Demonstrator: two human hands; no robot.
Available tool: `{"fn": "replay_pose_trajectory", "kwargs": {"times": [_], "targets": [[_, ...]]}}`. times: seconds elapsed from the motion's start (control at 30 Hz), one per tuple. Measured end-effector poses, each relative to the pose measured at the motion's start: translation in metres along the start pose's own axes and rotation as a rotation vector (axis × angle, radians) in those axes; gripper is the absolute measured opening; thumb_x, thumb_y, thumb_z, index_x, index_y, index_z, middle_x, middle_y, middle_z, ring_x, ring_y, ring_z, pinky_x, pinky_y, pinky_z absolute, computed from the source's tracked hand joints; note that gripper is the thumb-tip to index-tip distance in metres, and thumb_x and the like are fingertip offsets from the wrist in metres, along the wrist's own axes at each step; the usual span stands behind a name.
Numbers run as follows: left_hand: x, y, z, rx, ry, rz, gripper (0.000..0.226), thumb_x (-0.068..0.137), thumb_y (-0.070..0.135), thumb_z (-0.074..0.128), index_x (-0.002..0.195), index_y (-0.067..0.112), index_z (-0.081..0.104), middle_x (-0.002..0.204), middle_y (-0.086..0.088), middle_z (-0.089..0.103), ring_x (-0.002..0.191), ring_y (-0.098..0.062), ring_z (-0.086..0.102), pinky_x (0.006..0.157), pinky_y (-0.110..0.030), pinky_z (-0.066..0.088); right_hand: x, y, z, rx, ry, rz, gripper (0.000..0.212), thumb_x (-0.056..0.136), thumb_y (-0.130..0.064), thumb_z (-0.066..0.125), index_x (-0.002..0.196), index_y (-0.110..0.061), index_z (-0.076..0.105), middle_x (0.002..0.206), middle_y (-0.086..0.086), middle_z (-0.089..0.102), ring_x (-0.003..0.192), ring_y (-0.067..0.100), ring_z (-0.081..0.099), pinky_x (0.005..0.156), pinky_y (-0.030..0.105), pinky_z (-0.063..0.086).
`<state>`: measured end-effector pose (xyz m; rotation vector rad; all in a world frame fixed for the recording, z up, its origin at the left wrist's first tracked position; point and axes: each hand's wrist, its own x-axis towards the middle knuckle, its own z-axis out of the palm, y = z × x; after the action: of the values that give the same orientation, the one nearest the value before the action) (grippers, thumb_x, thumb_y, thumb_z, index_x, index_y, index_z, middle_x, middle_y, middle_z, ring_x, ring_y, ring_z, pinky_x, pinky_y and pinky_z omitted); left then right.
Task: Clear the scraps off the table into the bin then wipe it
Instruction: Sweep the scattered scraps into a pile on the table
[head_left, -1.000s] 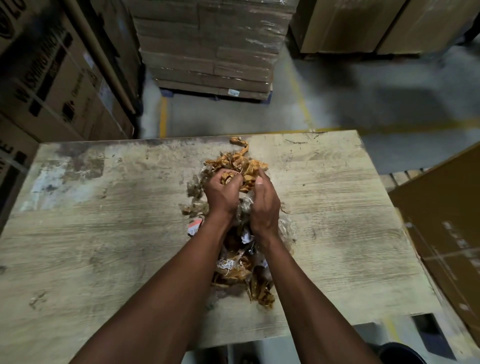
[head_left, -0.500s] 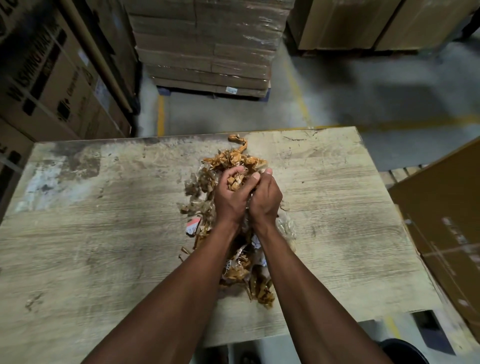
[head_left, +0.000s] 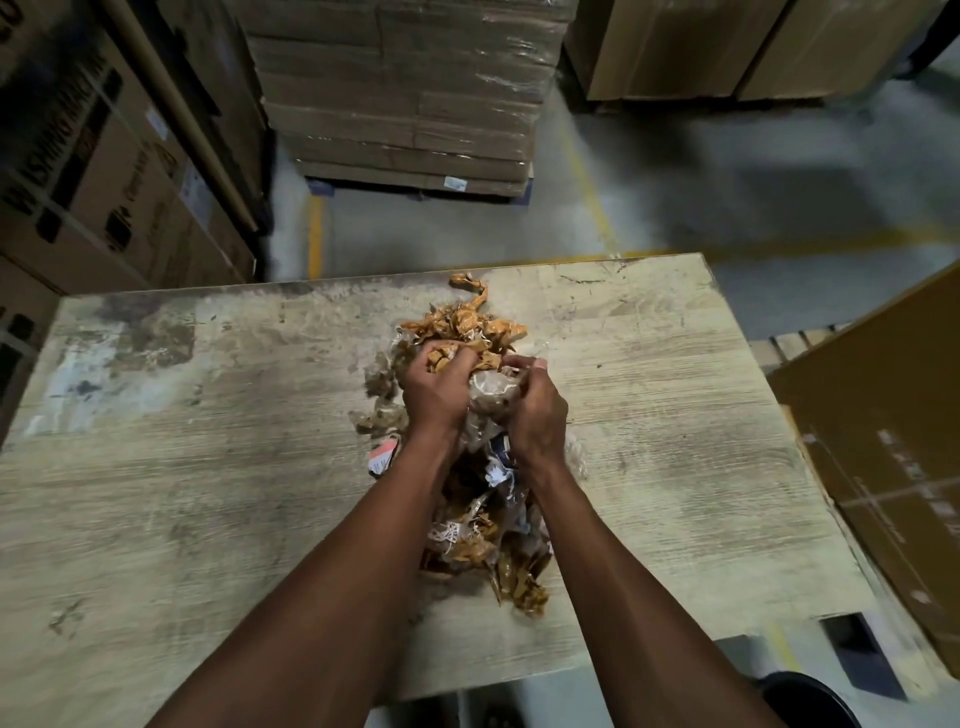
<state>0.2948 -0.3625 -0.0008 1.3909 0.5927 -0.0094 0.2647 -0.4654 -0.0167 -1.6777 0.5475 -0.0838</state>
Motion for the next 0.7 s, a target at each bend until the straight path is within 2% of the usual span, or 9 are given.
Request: {"fn": "replay_pose_trajectory", "kwargs": {"times": [0.07,0.17,0.2,0.27,0.3,0.37,0.43,0.57,0.7], "targets": [[0.0,0.006,-0.003,-0.039,-0.017,-0.022,0.02,0.078,0.037,0.082,0.096,0.029,0.078,0.094,-0.006,0.083,0.088,-0.03,0.078,0.08,-0.055,0.065,0.0,0.004,-0.004,-0.157,-0.016,-0.051,0.072,0.104,-0.074,0.011,0.099,-0.041,0.075,0.093,0.003,0.08,0.093,0.027,0.076,0.093,0.057,0.058],[0.002,0.012,-0.005,-0.136,0.021,-0.074,0.076,0.067,0.045,0.085,0.135,0.015,0.068,0.114,-0.011,0.08,0.105,-0.032,0.078,0.091,-0.057,0.065,-0.002,0.004,-0.009,-0.428,-0.071,-0.165,0.074,0.106,-0.06,0.006,0.097,-0.021,0.068,0.099,0.002,0.073,0.104,0.02,0.058,0.108,0.057,0.037],[0.0,0.016,-0.006,-0.171,0.036,-0.084,0.083,0.068,0.043,0.086,0.142,0.012,0.063,0.117,-0.011,0.079,0.108,-0.033,0.077,0.093,-0.056,0.065,-0.007,0.002,-0.011,-0.452,-0.104,-0.186,0.069,0.105,-0.057,0.007,0.097,-0.019,0.065,0.101,0.0,0.071,0.106,0.017,0.053,0.11,0.056,0.032],[0.0,0.021,-0.005,-0.231,0.059,-0.107,0.075,0.078,0.036,0.085,0.145,0.012,0.061,0.12,-0.011,0.077,0.11,-0.034,0.076,0.092,-0.053,0.065,-0.014,-0.001,-0.014,-0.414,-0.18,-0.213,0.071,0.103,-0.065,0.01,0.11,-0.024,0.067,0.117,-0.001,0.071,0.12,0.016,0.052,0.115,0.056,0.026],[0.0,0.024,-0.005,-0.25,0.062,-0.119,0.076,0.077,0.037,0.086,0.145,0.013,0.061,0.121,-0.011,0.077,0.11,-0.036,0.076,0.092,-0.053,0.065,-0.017,0.001,-0.017,-0.391,-0.207,-0.218,0.074,0.101,-0.072,0.013,0.128,-0.029,0.066,0.135,0.0,0.069,0.134,0.017,0.05,0.12,0.055,0.023],[0.002,0.027,-0.005,-0.29,0.082,-0.145,0.078,0.07,0.044,0.086,0.14,0.014,0.065,0.122,-0.013,0.078,0.11,-0.036,0.076,0.094,-0.059,0.064,-0.023,0.003,-0.022,-0.378,-0.277,-0.23,0.087,0.093,-0.088,0.024,0.162,-0.036,0.04,0.168,-0.001,0.044,0.156,0.02,0.035,0.127,0.053,0.017],[0.001,0.032,-0.006,-0.304,0.101,-0.15,0.057,0.082,0.036,0.083,0.132,0.011,0.07,0.118,-0.015,0.079,0.107,-0.034,0.077,0.093,-0.059,0.064,-0.027,0.004,-0.026,-0.433,-0.341,-0.262,0.102,0.086,-0.094,0.043,0.169,-0.04,0.02,0.175,-0.001,0.03,0.161,0.021,0.027,0.126,0.052,0.018],[0.003,0.031,-0.009,-0.324,0.16,-0.159,0.044,0.085,0.035,0.081,0.124,0.014,0.075,0.117,-0.013,0.079,0.109,-0.039,0.076,0.09,-0.061,0.064,-0.019,0.019,-0.032,-0.478,-0.383,-0.305,0.099,0.086,-0.055,0.08,0.166,-0.044,0.023,0.163,0.0,0.043,0.148,0.024,0.046,0.123,0.055,0.04],[0.024,0.0,-0.013,-0.381,0.16,-0.166,0.095,0.055,0.052,0.087,0.14,0.015,0.066,0.134,-0.015,0.073,0.12,-0.039,0.072,0.097,-0.065,0.061,-0.018,0.017,-0.036,-0.338,-0.331,-0.275,0.068,0.093,-0.012,0.075,0.153,-0.033,0.049,0.142,-0.005,0.057,0.121,0.01,0.064,0.102,0.045,0.061]]}}
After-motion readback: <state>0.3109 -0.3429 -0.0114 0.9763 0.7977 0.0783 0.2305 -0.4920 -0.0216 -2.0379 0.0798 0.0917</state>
